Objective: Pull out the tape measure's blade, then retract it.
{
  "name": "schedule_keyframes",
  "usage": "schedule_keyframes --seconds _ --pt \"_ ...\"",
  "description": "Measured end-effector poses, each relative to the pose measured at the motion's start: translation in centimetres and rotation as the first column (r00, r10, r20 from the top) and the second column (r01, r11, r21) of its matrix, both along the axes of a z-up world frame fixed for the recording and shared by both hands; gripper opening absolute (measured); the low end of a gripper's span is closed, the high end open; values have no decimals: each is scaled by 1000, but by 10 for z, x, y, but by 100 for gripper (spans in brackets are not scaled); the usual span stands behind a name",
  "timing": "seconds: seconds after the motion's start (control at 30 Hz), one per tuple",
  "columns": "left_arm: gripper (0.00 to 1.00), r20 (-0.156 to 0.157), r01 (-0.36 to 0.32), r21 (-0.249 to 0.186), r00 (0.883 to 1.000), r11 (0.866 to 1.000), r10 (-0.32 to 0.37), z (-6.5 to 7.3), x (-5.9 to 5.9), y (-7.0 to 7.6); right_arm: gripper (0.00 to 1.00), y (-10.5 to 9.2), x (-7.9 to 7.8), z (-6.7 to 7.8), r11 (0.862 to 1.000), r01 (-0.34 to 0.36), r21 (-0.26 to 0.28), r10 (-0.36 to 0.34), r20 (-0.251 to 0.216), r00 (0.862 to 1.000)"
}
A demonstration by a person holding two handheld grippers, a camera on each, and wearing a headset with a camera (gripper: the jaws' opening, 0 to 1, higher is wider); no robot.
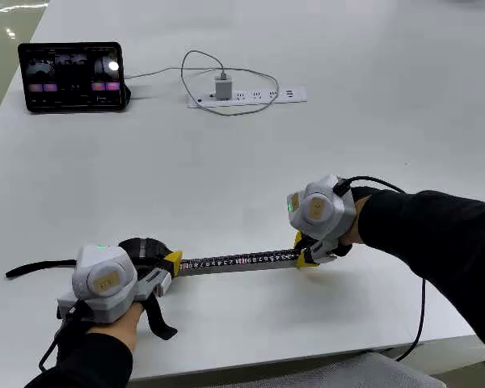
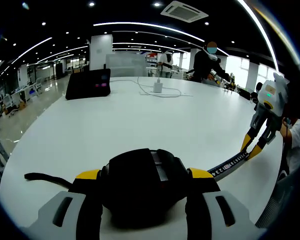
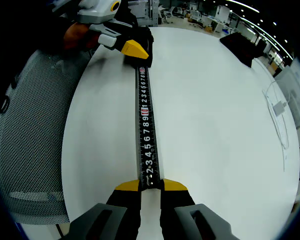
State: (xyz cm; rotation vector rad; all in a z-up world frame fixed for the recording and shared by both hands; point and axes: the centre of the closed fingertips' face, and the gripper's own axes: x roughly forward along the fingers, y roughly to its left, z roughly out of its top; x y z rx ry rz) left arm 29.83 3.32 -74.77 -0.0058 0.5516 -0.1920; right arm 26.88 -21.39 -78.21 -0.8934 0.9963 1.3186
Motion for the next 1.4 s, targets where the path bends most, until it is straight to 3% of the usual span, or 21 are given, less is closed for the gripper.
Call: schedule_keyframes --seconds 0.3,1.4 --pt "63 -2 0 3 1000 1000 0 0 0 0 10 5 -1 0 1000 -15 -15 15 1 1000" --pt "63 -12 0 3 1000 1000 0 -1 -1 0 11 16 1 0 999 32 -7 -32 -9 999"
